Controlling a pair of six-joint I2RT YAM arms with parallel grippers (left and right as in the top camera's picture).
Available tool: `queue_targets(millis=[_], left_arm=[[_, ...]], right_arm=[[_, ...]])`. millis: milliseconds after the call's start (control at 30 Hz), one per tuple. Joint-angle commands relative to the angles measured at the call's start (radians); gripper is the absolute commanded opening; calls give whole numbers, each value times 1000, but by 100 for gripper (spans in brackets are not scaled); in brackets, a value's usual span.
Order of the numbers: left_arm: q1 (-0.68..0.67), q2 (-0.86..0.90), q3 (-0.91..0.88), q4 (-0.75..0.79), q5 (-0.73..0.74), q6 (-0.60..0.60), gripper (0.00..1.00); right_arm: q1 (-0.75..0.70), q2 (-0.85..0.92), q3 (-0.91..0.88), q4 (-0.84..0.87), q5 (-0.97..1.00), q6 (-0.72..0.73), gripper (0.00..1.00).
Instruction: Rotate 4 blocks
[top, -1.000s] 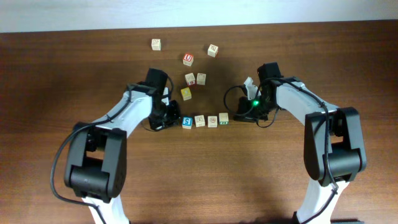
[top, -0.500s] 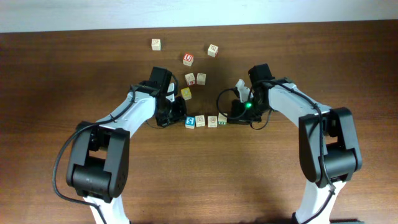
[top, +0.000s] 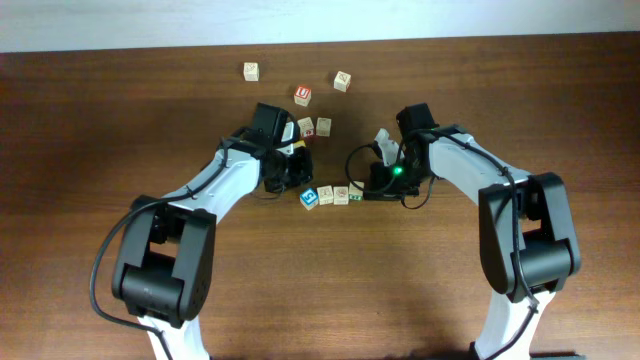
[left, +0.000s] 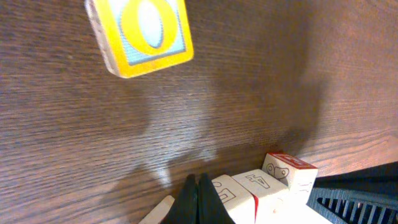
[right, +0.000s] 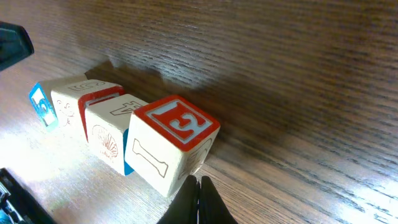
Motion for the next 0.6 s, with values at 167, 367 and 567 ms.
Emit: queue_targets(millis=[167,367,567], left_arm=[[83,2,160,-489,-36,4,0],[47,2,108,-509,-64,-3,0],[16,5,26,-336,-38,-9,0]], right_arm=[[1,-16,84,-60,115,-19,4],[1,-12,78,-56,130,-19,4],[2,-12,78,-56,133,-19,4]])
